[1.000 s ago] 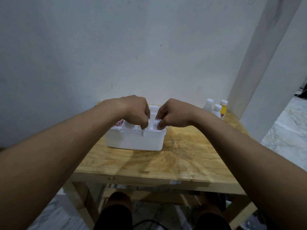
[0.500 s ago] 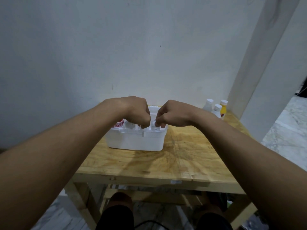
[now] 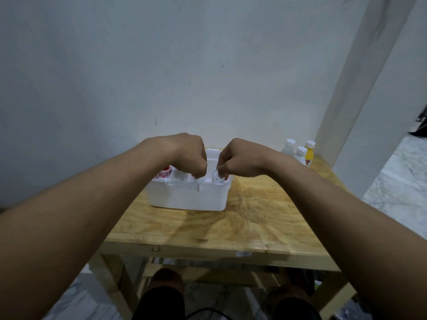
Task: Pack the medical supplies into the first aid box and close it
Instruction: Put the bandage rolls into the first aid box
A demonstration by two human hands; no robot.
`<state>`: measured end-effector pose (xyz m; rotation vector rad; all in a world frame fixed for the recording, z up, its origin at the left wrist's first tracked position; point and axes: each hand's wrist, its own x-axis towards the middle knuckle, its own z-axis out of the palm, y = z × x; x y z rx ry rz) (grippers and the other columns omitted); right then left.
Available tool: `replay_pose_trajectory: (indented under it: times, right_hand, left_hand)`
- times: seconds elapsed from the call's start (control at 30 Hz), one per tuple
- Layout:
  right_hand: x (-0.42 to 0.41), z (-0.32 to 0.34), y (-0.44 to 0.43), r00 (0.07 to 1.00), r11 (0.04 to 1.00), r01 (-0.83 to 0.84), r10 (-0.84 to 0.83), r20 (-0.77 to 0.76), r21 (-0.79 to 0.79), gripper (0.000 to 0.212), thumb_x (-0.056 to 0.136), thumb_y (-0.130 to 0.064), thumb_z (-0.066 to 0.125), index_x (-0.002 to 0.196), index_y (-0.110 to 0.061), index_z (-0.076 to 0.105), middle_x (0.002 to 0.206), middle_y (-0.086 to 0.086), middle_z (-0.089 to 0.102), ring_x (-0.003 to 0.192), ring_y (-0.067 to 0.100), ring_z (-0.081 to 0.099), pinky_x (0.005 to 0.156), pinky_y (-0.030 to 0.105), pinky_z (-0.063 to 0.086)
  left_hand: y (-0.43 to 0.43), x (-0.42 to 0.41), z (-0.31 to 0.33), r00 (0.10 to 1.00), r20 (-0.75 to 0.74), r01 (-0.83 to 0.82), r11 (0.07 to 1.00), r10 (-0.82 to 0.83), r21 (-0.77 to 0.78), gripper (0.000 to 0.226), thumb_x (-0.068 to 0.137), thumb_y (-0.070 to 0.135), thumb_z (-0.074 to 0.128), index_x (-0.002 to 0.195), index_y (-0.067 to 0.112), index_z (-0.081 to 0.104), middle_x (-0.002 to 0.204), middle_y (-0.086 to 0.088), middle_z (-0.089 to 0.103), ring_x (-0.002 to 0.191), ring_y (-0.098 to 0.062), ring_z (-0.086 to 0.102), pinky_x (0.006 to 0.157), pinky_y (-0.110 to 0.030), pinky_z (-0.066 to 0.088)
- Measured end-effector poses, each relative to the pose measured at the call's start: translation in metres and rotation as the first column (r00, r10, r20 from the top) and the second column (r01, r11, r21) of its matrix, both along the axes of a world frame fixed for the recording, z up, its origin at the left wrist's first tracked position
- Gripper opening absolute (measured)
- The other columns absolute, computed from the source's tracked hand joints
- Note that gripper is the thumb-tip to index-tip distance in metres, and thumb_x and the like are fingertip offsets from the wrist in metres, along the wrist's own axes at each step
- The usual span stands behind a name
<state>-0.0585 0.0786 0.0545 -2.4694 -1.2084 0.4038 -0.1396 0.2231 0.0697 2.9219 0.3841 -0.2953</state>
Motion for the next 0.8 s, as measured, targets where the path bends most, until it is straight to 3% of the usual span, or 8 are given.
replay_pose_trajectory:
  times: [0.23,0.37,0.5,0.6,0.8]
  right_hand:
    - [-0.0014,0.0012,0.0027,1.000,1.000,-0.010,0.010,0.000,-0.014,0.013,0.084,-0.022,0.068,0.087,-0.017,0.079,0.086,-0.007,0.076,0.079,0.008,0.064,0.065,0.023,0.044]
    - [-0.0043,0.0040,0.0033,1.000,0.999,-0.019,0.019,0.009,-0.042,0.012,0.084,-0.019,0.065,0.087,-0.017,0.077,0.083,-0.007,0.072,0.074,0.007,0.061,0.061,0.022,0.042]
    - [-0.0048,0.0044,0.0048,1.000,0.999,0.006,-0.007,-0.027,-0.045,0.020,0.082,-0.019,0.061,0.091,-0.018,0.079,0.086,-0.007,0.075,0.091,0.013,0.067,0.080,0.030,0.053]
    - [-0.0045,0.0038,0.0057,0.999,0.999,0.003,-0.005,-0.036,-0.053,0.022,0.081,-0.020,0.059,0.089,-0.018,0.079,0.084,-0.008,0.076,0.092,0.012,0.068,0.088,0.033,0.055]
    - [-0.0068,0.0038,0.0065,1.000,0.999,0.014,-0.014,-0.007,-0.038,0.023,0.078,-0.019,0.057,0.085,-0.013,0.078,0.094,0.002,0.074,0.094,0.022,0.066,0.074,0.032,0.049]
  left_hand:
    - [0.0024,0.0002,0.0002,1.000,-0.017,-0.004,1.000,0.004,-0.024,0.028,0.081,0.027,0.071,0.106,0.018,0.079,0.106,0.001,0.074,0.092,-0.017,0.067,0.075,-0.028,0.056]
    - [0.0027,-0.0006,0.0015,1.000,-0.026,-0.010,1.000,0.009,-0.028,0.025,0.078,0.030,0.069,0.098,0.021,0.081,0.101,0.003,0.074,0.091,-0.017,0.067,0.082,-0.036,0.060]
    - [0.0008,-0.0012,0.0025,1.000,-0.023,-0.016,1.000,0.016,-0.024,0.023,0.078,0.029,0.069,0.096,0.021,0.080,0.098,0.004,0.073,0.087,-0.016,0.064,0.076,-0.034,0.056]
    - [0.0013,-0.0009,0.0025,1.000,-0.024,-0.020,0.999,0.019,-0.027,0.023,0.077,0.029,0.069,0.095,0.021,0.080,0.099,0.004,0.073,0.087,-0.016,0.064,0.074,-0.032,0.055]
    - [0.0023,-0.0013,0.0030,0.999,-0.032,-0.014,0.999,0.013,-0.040,0.028,0.078,0.025,0.067,0.102,0.021,0.080,0.109,0.002,0.073,0.097,-0.019,0.065,0.084,-0.036,0.057]
